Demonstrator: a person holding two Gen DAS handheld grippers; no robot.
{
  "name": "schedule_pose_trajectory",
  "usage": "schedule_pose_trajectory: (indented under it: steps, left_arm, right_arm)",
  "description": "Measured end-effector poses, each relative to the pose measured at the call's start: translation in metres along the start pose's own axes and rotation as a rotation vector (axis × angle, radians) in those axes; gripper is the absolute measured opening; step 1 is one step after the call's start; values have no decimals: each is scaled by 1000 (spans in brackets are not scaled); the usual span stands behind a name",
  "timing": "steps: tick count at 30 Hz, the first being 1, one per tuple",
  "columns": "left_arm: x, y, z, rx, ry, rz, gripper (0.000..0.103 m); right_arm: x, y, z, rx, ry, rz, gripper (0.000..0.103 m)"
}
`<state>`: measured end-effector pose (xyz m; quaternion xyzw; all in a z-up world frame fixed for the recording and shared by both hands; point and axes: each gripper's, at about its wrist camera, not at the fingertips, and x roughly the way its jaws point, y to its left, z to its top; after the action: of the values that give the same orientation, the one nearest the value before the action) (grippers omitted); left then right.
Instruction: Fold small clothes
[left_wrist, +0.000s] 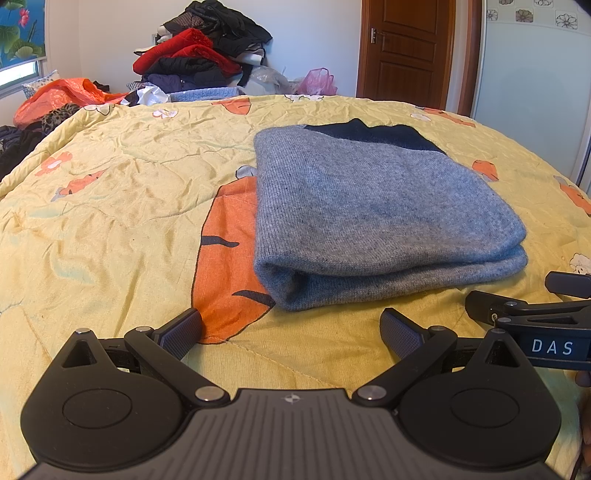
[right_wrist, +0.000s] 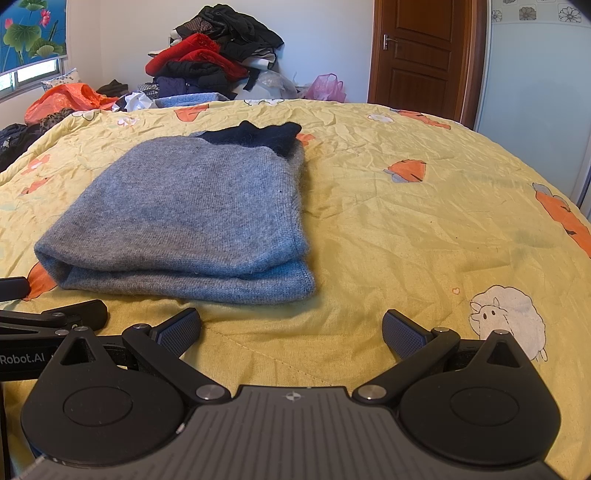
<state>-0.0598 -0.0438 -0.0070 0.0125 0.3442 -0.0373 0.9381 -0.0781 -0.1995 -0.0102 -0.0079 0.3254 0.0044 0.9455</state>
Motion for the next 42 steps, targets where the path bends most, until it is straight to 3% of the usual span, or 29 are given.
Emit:
schedule_pose_trajectory:
  steps: [21,24,28,30,34,39,42]
  left_arm:
    - [-3,-1,2,10,15,6,103]
    - [-17,1,-1,-30,-5,-2,103]
    - [-49,8,-5,-106,-107,-53,103]
    - [-60,8,-5,-105,-140,-34,103]
    - [-69,6,3,-83,-123,11,103]
    - [-71,10,3,-107,-55,-56,103]
    - [-70,10,0,-114,-39,-55,103]
  right_arm:
    - [-1,2,0,-1,2,2,103]
    - [-6,3,-2,-8,10,7,103]
    - [-20,2,-6,-2,22,-2,103]
    - [-27,-3,-8,25,24,18,103]
    - [-33,-14,-6,89,49,53,103]
    - [-38,-21,-1,121,41,49,103]
    - [-38,-21,2,117,47,60,103]
